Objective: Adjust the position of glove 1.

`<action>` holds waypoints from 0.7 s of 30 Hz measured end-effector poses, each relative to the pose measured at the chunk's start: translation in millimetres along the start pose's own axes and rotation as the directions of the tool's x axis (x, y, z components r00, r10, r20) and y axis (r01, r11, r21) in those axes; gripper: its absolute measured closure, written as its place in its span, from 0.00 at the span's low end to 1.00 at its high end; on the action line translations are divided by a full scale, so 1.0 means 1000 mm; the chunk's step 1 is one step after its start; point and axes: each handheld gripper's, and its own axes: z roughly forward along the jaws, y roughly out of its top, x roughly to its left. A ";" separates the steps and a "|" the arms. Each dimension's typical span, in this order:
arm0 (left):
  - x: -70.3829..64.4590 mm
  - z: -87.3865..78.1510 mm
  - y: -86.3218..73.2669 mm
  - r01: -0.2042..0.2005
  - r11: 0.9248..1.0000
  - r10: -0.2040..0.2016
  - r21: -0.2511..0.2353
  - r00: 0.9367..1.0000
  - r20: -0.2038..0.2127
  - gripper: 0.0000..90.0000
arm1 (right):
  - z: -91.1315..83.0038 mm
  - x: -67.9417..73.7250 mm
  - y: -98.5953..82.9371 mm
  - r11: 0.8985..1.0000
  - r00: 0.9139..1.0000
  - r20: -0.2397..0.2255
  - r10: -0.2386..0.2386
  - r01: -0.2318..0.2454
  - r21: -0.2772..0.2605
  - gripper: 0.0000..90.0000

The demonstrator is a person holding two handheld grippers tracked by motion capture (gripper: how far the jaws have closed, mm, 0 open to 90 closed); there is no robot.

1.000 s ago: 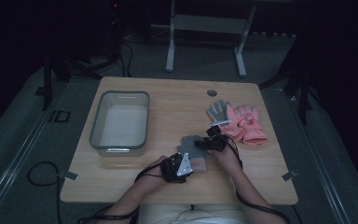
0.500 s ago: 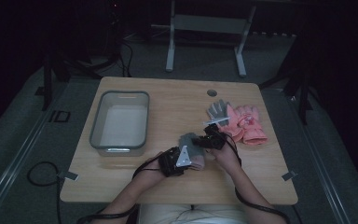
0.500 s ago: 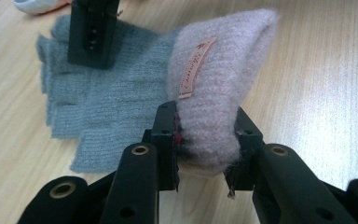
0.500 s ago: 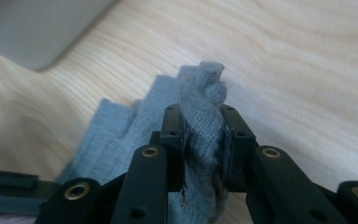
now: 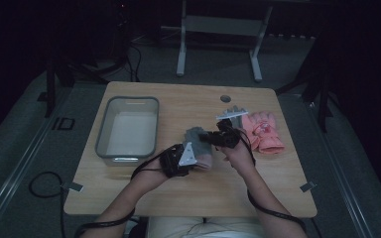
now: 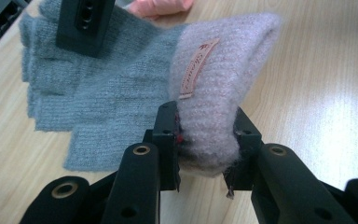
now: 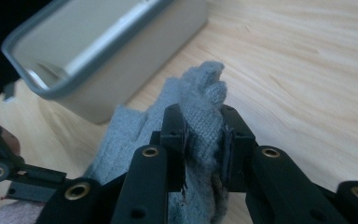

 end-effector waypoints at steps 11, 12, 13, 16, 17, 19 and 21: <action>0.022 -0.039 0.000 0.007 1.000 -0.007 -0.002 1.000 -0.021 0.78 | -0.002 0.022 0.036 0.999 0.999 -0.041 -0.029 0.027 -0.038 0.83; 0.024 -0.042 0.000 0.005 1.000 -0.005 0.000 1.000 -0.023 0.78 | -0.002 0.024 0.039 0.999 0.999 -0.043 -0.033 0.031 -0.041 0.83; 0.026 -0.045 -0.001 0.002 1.000 -0.002 0.003 1.000 -0.027 0.78 | -0.001 0.027 0.042 0.998 0.998 -0.043 -0.037 0.035 -0.044 0.83; 0.032 -0.055 -0.002 0.002 1.000 -0.002 0.014 0.999 -0.033 0.78 | 0.001 0.035 0.051 0.997 0.997 -0.047 -0.056 0.053 -0.051 0.83; 0.034 -0.058 -0.003 0.003 1.000 -0.003 0.016 0.999 -0.036 0.78 | 0.002 0.037 0.053 0.997 0.997 -0.049 -0.060 0.057 -0.055 0.83; 0.036 -0.064 -0.005 -0.001 1.000 0.002 0.027 0.999 -0.045 0.78 | 0.004 0.040 0.056 0.997 0.997 -0.052 -0.063 0.061 -0.056 0.83; 0.039 -0.068 -0.007 0.001 0.999 0.000 0.033 0.999 -0.052 0.78 | 0.009 0.045 0.064 0.996 0.996 -0.062 -0.069 0.066 -0.058 0.83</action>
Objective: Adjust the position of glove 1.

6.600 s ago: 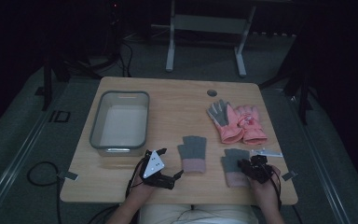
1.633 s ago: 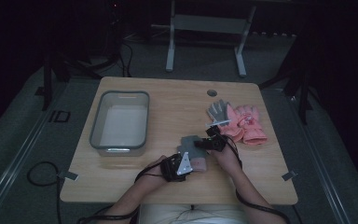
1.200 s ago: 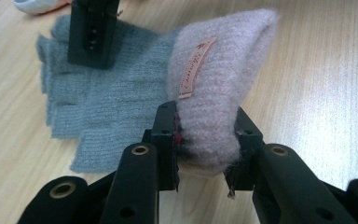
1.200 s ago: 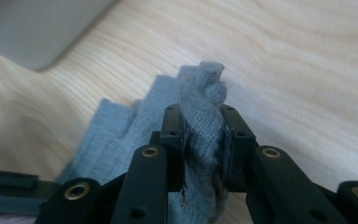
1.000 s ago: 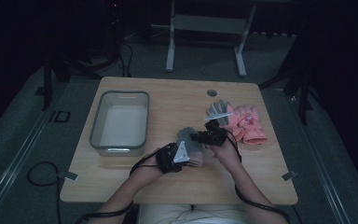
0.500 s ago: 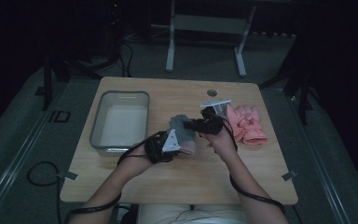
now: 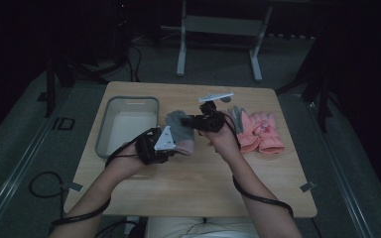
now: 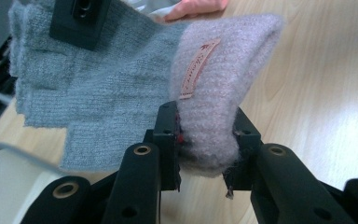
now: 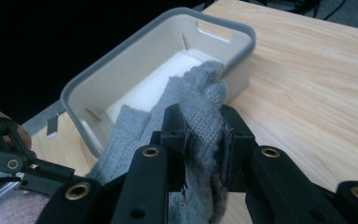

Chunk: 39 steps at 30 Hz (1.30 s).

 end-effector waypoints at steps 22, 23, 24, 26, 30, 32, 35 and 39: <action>0.040 -0.044 -0.054 0.057 0.993 -0.050 0.102 0.996 -0.069 0.78 | 0.073 0.047 0.052 0.998 0.995 -0.080 -0.052 0.054 0.027 0.83; 0.043 -0.045 -0.058 0.059 0.992 -0.052 0.111 0.996 -0.070 0.78 | 0.077 0.048 0.053 0.998 0.995 -0.084 -0.054 0.057 0.028 0.83; 0.045 -0.045 -0.061 0.062 0.991 -0.054 0.116 0.996 -0.070 0.78 | 0.082 0.049 0.055 0.998 0.995 -0.086 -0.055 0.057 0.031 0.83; 0.049 -0.047 -0.067 0.072 0.991 -0.064 0.115 0.995 -0.071 0.78 | 0.090 0.050 0.057 0.998 0.995 -0.095 -0.042 0.045 0.034 0.84; 0.058 -0.048 -0.082 0.081 0.990 -0.074 0.112 0.995 -0.069 0.78 | 0.106 0.051 0.061 0.999 0.994 -0.106 -0.025 0.029 0.042 0.84; 0.062 -0.046 -0.089 0.083 0.990 -0.076 0.115 0.995 -0.061 0.78 | 0.114 0.050 0.060 0.999 0.995 -0.102 -0.019 0.024 0.046 0.84; 0.065 -0.039 -0.099 0.057 0.990 -0.050 0.130 0.997 -0.058 0.78 | 0.128 0.047 0.057 0.998 0.995 -0.100 -0.002 0.008 0.057 0.83; 0.074 -0.028 -0.110 0.083 0.985 -0.079 0.149 0.996 -0.033 0.78 | 0.145 0.039 0.052 0.996 0.996 -0.092 0.020 -0.012 0.086 0.83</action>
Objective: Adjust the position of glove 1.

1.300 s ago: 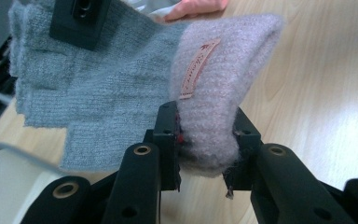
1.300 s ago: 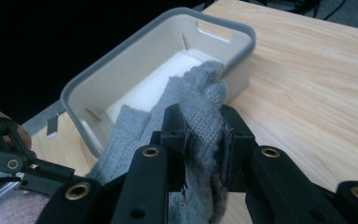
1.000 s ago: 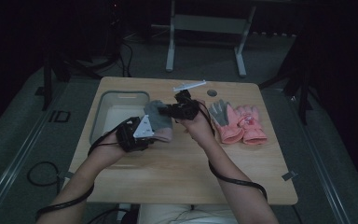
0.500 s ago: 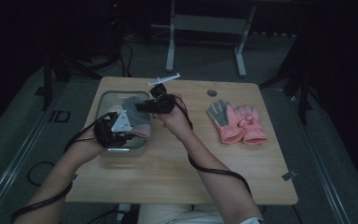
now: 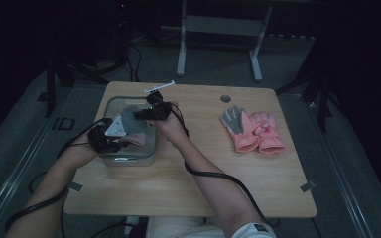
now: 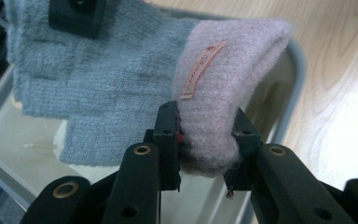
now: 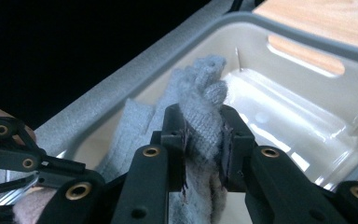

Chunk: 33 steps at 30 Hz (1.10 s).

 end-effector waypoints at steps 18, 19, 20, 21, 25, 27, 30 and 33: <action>0.025 0.050 0.002 0.013 0.982 -0.034 0.186 0.993 0.113 0.78 | 0.045 -0.026 -0.014 0.994 0.994 0.102 0.033 -0.043 0.102 0.82; 0.027 0.054 0.003 0.000 0.980 -0.023 0.201 0.993 0.112 0.78 | 0.047 -0.026 -0.014 0.993 0.993 0.118 0.021 -0.034 0.111 0.82; 0.028 0.056 0.004 0.000 0.979 -0.024 0.202 0.993 0.118 0.78 | 0.048 -0.027 -0.013 0.993 0.992 0.124 0.014 -0.029 0.118 0.80; 0.029 0.058 0.004 -0.009 0.978 -0.016 0.209 0.993 0.120 0.78 | 0.048 -0.028 -0.013 0.992 0.993 0.117 0.020 -0.035 0.124 0.78; 0.033 0.066 0.004 -0.013 0.970 -0.022 0.244 0.990 0.142 0.77 | 0.042 -0.031 -0.013 0.992 0.993 0.115 0.016 -0.030 0.119 0.70; 0.035 0.067 0.003 -0.013 0.969 -0.023 0.245 0.989 0.143 0.77 | 0.039 -0.031 -0.012 0.994 0.994 0.108 0.016 -0.028 0.110 0.68; 0.036 0.068 0.003 -0.013 0.968 -0.022 0.250 0.990 0.136 0.73 | 0.032 -0.030 -0.012 0.996 0.996 0.093 0.009 -0.017 0.088 0.65; 0.036 0.064 0.004 -0.002 0.967 -0.029 0.253 0.992 0.120 0.62 | 0.025 -0.030 -0.014 0.997 0.997 0.069 0.016 -0.021 0.073 0.64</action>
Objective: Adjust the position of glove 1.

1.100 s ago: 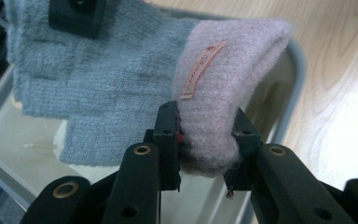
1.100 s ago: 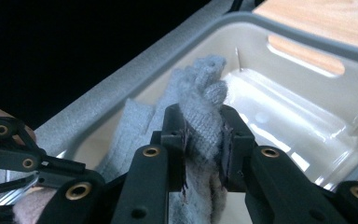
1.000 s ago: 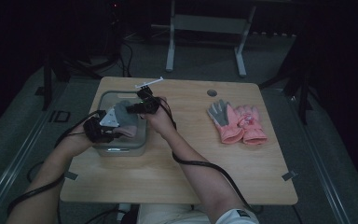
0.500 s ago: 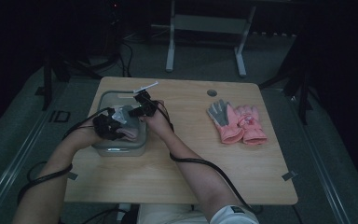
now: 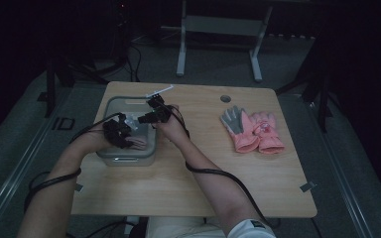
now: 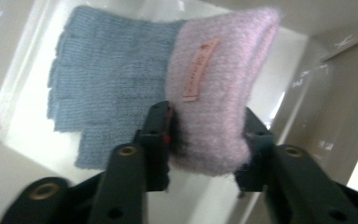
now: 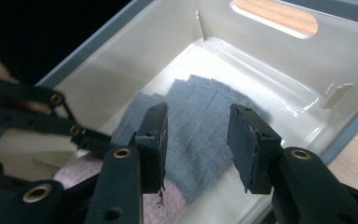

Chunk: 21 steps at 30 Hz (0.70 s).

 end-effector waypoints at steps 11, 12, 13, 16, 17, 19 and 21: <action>-0.005 -0.027 0.002 0.125 0.981 -0.130 -0.146 0.991 -0.027 0.19 | -0.041 -0.001 -0.010 0.997 0.998 -0.061 -0.014 0.008 -0.083 0.64; -0.007 -0.028 0.004 0.129 0.979 -0.134 -0.156 0.991 -0.026 0.17 | -0.046 0.000 -0.011 0.996 0.998 -0.063 -0.019 0.014 -0.090 0.64; -0.008 -0.029 0.005 0.144 0.975 -0.149 -0.170 0.989 -0.020 0.17 | -0.051 0.001 -0.011 0.995 0.997 -0.068 -0.025 0.018 -0.096 0.65; -0.010 -0.033 0.011 0.177 0.960 -0.181 -0.216 0.983 0.002 0.15 | -0.067 0.002 -0.015 0.992 0.996 -0.066 -0.057 0.049 -0.113 0.65; -0.011 -0.034 0.013 0.183 0.954 -0.187 -0.239 0.982 0.003 0.14 | -0.071 0.002 -0.016 0.992 0.996 -0.064 -0.063 0.056 -0.115 0.66; -0.015 -0.037 0.018 0.196 0.944 -0.202 -0.267 0.979 0.003 0.10 | -0.079 0.001 -0.019 0.991 0.996 -0.058 -0.073 0.066 -0.117 0.66; -0.020 -0.038 0.023 0.197 0.935 -0.202 -0.295 0.979 0.011 0.08 | -0.088 -0.003 -0.023 0.991 0.996 -0.051 -0.078 0.072 -0.116 0.66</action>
